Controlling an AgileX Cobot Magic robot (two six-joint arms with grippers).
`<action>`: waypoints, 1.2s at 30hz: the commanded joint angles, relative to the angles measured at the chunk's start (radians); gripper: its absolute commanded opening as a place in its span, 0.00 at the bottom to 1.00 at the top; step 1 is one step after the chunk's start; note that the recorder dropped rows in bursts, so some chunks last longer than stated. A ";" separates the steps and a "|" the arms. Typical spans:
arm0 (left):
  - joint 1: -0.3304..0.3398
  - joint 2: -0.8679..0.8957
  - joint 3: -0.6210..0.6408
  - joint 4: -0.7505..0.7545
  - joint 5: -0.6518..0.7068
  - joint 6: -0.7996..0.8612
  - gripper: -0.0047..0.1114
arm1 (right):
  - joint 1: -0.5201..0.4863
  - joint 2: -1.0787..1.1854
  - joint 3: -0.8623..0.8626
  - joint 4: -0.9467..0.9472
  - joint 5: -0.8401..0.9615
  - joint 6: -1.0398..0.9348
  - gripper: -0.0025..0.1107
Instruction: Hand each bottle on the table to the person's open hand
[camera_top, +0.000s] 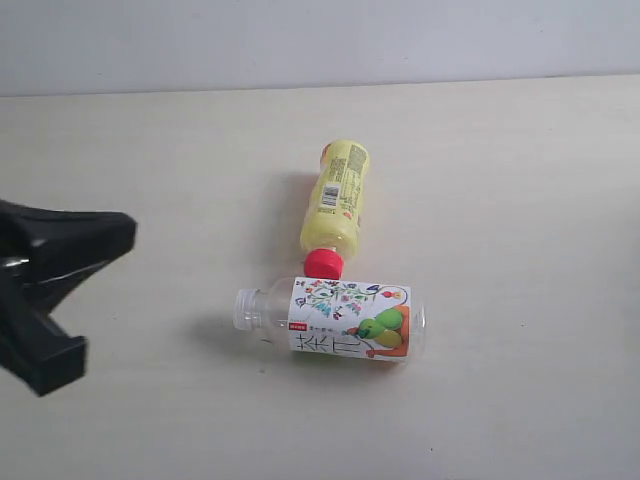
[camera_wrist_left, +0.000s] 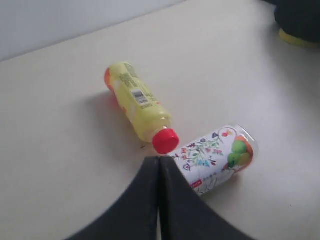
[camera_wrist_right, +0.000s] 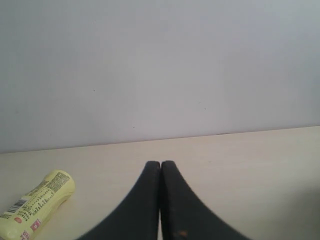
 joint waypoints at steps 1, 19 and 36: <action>0.049 -0.263 0.095 0.019 0.019 -0.097 0.04 | -0.005 -0.006 0.005 0.000 -0.003 0.000 0.02; 0.144 -0.790 0.384 0.032 -0.087 -0.167 0.04 | -0.005 -0.006 0.005 0.000 -0.003 0.000 0.02; 0.144 -0.790 0.384 0.006 -0.127 -0.160 0.04 | -0.005 -0.006 0.005 0.000 -0.003 0.000 0.02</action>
